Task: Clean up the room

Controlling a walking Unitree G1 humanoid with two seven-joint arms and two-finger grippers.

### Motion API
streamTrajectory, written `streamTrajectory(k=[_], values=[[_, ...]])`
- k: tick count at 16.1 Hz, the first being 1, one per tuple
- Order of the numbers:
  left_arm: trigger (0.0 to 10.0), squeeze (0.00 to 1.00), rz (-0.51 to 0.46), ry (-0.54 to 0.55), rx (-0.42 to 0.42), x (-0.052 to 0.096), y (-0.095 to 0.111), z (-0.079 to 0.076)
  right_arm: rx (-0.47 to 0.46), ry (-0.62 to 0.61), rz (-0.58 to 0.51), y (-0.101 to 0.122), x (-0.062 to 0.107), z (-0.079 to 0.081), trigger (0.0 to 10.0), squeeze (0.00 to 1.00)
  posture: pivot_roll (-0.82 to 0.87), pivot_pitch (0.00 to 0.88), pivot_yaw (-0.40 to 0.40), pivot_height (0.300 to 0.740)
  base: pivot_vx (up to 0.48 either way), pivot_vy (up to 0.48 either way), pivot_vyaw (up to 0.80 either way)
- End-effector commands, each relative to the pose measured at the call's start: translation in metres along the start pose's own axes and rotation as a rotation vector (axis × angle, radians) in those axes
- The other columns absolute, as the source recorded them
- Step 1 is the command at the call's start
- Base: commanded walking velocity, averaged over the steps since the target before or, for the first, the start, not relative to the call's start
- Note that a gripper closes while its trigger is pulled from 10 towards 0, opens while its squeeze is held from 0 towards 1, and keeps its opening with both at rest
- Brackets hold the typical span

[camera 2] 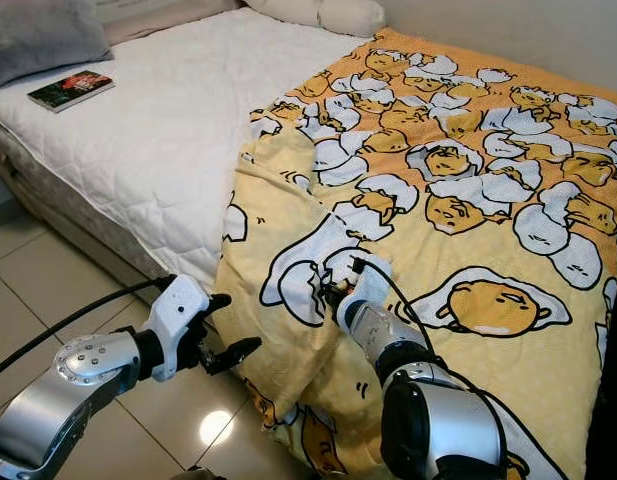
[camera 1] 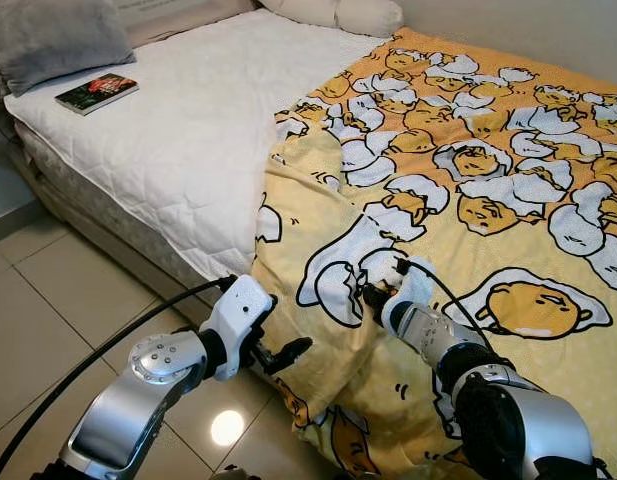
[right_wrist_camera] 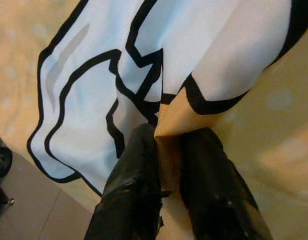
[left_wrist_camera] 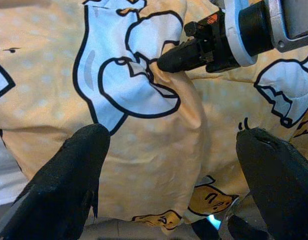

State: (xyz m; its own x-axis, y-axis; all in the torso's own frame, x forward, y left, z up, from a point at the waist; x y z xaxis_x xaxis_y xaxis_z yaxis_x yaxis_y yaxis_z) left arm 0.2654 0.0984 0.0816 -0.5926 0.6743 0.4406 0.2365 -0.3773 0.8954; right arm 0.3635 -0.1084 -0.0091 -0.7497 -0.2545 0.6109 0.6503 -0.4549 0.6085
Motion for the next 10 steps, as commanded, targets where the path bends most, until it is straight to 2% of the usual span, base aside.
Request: streamTrajectory(k=[1, 10], values=[[10.0, 0.76, -0.012, 0.012, -0.008, 0.003, 0.004, 0.003, -0.002, 0.008, -0.012, 0.003, 0.0, 0.003, 0.0, 0.0, -0.05, 0.028, -0.036, 0.74, 0.0, 0.0, 0.0], [10.0, 0.76, -0.004, 0.003, -0.041, -0.009, 0.006, 0.01, -0.024, 0.005, -0.02, 0.003, 0.002, -0.006, 0.0, 0.0, -0.08, 0.0, -0.005, 0.74, 0.0, 0.0, 0.0]])
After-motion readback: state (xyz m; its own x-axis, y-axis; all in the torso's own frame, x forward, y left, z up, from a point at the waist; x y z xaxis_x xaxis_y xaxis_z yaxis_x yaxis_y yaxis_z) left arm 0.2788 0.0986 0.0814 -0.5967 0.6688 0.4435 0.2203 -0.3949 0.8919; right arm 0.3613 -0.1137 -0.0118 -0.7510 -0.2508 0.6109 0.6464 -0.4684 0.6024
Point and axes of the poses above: a point about 5 cm out from each wrist's last joint towards the gripper, its own x axis pointing back from the gripper into the wrist, its own y axis along the axis of the wrist's last joint, z = x × y, the point moved 5 cm from there along -x, pointing out of the wrist towards the gripper, and after that the axes turned 1 degree about -x, right-handed, at the moved point
